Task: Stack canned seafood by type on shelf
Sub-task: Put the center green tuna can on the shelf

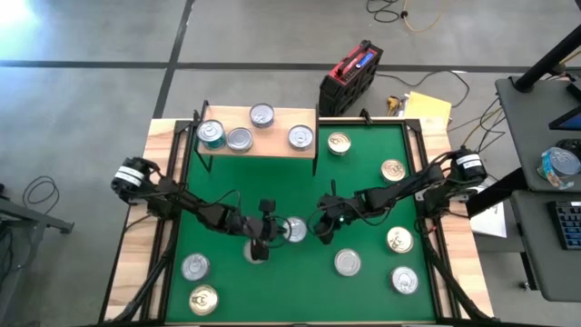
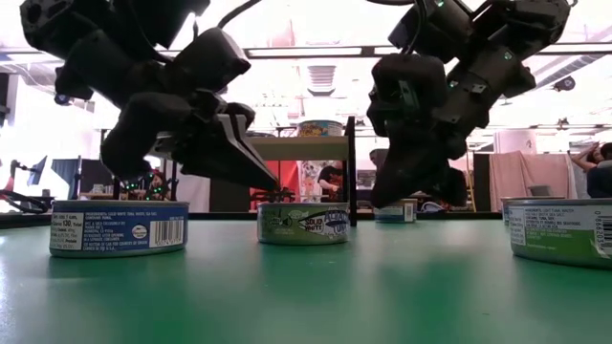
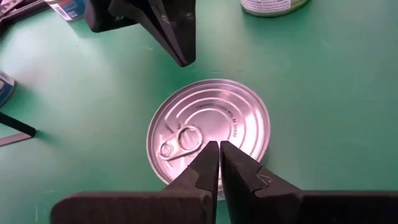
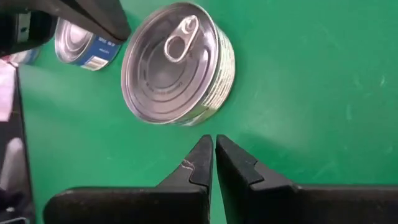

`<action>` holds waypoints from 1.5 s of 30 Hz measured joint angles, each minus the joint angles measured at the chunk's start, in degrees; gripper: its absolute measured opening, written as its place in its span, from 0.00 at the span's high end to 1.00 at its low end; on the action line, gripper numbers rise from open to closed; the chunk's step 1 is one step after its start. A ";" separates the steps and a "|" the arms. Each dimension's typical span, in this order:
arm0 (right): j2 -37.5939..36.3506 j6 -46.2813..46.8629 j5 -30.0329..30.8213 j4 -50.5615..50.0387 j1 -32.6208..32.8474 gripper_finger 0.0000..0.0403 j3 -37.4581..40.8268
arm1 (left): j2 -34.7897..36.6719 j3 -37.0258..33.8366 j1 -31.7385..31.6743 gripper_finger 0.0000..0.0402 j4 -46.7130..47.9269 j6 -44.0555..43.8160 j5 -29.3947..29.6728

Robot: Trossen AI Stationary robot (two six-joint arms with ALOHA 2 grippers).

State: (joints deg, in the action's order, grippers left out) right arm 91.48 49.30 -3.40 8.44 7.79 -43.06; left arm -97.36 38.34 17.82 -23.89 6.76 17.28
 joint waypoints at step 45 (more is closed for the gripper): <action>6.74 1.66 -2.38 14.21 -4.10 0.19 0.10 | 0.28 -1.26 0.64 1.00 5.25 -8.42 0.28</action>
State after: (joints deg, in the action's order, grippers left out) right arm 98.22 50.95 -5.77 22.66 3.69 -42.96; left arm -97.08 37.08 18.46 -18.64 -1.66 17.56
